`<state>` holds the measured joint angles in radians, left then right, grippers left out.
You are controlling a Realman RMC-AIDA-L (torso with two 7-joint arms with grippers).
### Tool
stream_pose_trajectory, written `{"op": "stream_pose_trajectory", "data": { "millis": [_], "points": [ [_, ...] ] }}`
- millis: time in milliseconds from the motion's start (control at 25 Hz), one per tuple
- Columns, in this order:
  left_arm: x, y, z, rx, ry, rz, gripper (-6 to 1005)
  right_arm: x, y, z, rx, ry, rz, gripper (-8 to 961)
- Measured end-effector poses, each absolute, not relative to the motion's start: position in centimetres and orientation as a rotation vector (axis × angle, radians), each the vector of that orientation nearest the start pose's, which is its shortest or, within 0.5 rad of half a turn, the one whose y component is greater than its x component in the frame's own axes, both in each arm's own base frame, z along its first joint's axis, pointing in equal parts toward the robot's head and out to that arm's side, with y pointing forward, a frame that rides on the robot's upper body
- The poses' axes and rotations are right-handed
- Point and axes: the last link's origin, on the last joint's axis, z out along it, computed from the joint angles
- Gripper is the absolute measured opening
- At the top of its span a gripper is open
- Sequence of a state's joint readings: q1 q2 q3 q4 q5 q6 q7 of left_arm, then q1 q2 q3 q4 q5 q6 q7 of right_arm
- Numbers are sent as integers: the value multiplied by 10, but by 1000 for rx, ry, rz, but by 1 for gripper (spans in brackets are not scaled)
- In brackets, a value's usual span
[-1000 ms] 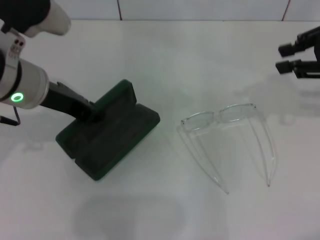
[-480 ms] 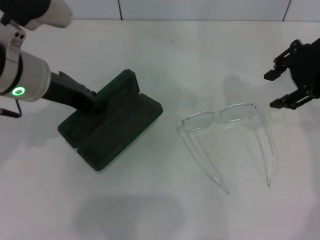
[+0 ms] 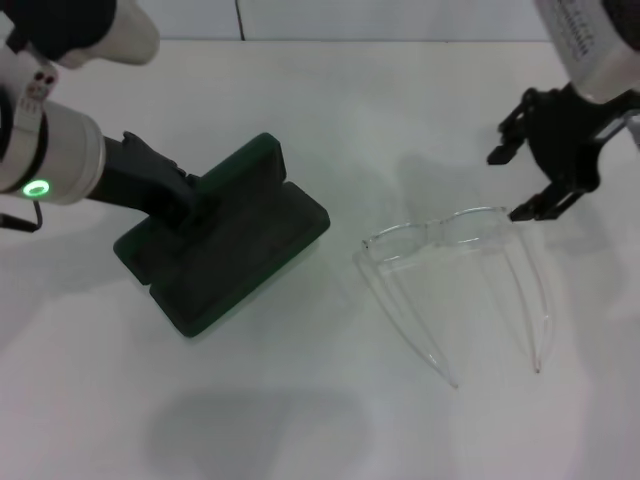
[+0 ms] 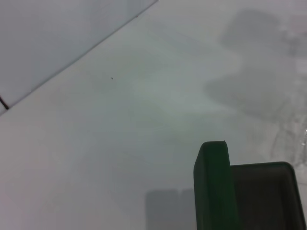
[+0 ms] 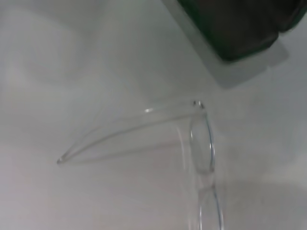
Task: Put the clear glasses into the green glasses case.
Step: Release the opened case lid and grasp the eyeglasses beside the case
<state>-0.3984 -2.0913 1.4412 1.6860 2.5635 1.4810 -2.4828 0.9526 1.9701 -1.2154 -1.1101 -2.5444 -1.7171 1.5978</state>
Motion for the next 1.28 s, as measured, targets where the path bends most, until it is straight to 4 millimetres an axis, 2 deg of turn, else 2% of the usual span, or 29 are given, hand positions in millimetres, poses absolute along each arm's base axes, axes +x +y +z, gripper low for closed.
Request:
{"op": "stream_pose_trajectory", "data": {
  "millis": [280, 480, 760, 1000, 1280],
  "points": [
    [-159, 326, 22, -2520, -574, 244, 209, 112, 408, -6, -3013, -582, -673, 660],
    [-158, 326, 22, -2522, -574, 246, 210, 109, 411, -33, -3019, -664, -727, 660],
    [-162, 324, 20, -2528, -578, 266, 211, 113, 414, -45, -3015, -656, -754, 659],
    [-163, 323, 19, -2527, -579, 271, 212, 113, 413, -51, -3030, -636, -730, 573],
    [-167, 321, 19, -2525, -598, 277, 214, 126, 413, -59, -3007, -654, -806, 515]
  ]
}}
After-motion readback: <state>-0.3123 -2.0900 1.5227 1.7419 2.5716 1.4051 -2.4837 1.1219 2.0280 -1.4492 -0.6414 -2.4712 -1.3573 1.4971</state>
